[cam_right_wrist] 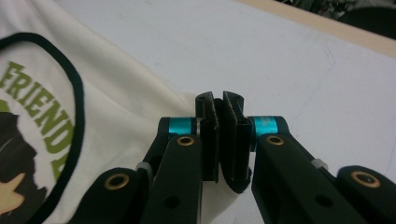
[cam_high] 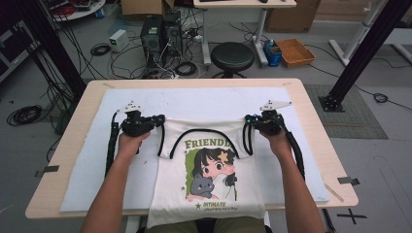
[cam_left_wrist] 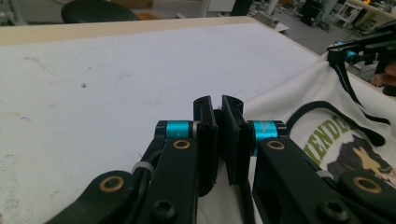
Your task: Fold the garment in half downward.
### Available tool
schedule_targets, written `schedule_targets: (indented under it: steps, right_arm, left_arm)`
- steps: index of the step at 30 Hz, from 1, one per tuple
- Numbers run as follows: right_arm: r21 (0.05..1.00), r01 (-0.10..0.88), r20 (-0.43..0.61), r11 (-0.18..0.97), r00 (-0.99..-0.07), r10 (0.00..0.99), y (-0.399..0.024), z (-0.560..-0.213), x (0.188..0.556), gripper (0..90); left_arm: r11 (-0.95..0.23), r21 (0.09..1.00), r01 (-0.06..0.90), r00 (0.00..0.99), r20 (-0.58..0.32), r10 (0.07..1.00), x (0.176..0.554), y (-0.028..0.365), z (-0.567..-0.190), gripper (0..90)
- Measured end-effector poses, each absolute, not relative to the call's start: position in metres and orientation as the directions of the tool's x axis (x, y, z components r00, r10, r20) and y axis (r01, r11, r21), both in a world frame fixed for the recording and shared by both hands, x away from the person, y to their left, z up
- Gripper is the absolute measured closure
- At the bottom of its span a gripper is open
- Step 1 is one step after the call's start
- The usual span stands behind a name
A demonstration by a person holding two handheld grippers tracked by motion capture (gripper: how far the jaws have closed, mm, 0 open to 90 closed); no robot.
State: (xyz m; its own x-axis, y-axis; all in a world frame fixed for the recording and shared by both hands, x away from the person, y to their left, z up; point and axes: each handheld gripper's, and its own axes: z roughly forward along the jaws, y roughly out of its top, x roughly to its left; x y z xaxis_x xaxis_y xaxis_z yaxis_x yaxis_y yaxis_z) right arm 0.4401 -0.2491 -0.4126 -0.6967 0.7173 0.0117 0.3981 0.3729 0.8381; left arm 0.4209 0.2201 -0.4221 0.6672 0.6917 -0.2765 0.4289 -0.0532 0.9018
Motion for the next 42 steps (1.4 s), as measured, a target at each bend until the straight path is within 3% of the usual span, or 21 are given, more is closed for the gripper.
schedule_targets:
  steps: [6,14,29,30,32,34,37,40,42]
  right_arm:
    - [0.883,0.331,0.016,0.332,-0.730,0.683,-0.257,-0.407,0.413,85.8]
    - [0.903,0.267,0.031,0.336,-0.822,0.569,-0.263,-0.409,0.362,85.4]
    - [0.842,0.302,0.071,0.447,-0.884,0.462,-0.273,-0.434,0.309,84.1]
    - [0.845,0.298,0.075,0.445,-0.888,0.453,-0.273,-0.433,0.307,79.6]
    - [0.863,0.308,0.107,0.400,-0.885,0.453,-0.275,-0.428,0.307,55.5]
    - [0.881,0.329,0.126,0.339,-0.856,0.502,-0.276,-0.421,0.313,44.9]
    - [0.894,0.340,0.116,0.293,-0.806,0.581,-0.274,-0.414,0.328,39.5]
    - [0.837,0.434,0.095,0.333,-0.715,0.693,-0.265,-0.421,0.347,36.1]
    - [0.809,0.465,0.088,0.359,-0.700,0.709,-0.262,-0.429,0.355,36.0]
  left_arm:
    - [-0.036,0.927,0.373,0.720,-0.265,0.642,0.397,0.228,-0.419,84.3]
    - [-0.046,0.929,0.367,0.783,-0.282,0.554,0.354,0.228,-0.421,84.1]
    - [-0.191,0.905,0.380,0.850,-0.261,0.458,0.295,0.232,-0.439,81.7]
    - [-0.161,0.912,0.378,0.847,-0.270,0.458,0.296,0.233,-0.438,75.8]
    - [-0.070,0.913,0.403,0.808,-0.318,0.497,0.302,0.236,-0.433,49.5]
    - [-0.018,0.919,0.394,0.751,-0.311,0.582,0.311,0.240,-0.428,40.1]
    - [-0.058,0.895,0.443,0.655,-0.279,0.702,0.331,0.238,-0.426,39.5]
    - [-0.088,0.860,0.502,0.607,-0.279,0.744,0.347,0.233,-0.432,39.4]
    - [-0.119,0.835,0.537,0.603,-0.282,0.746,0.355,0.228,-0.438,39.4]
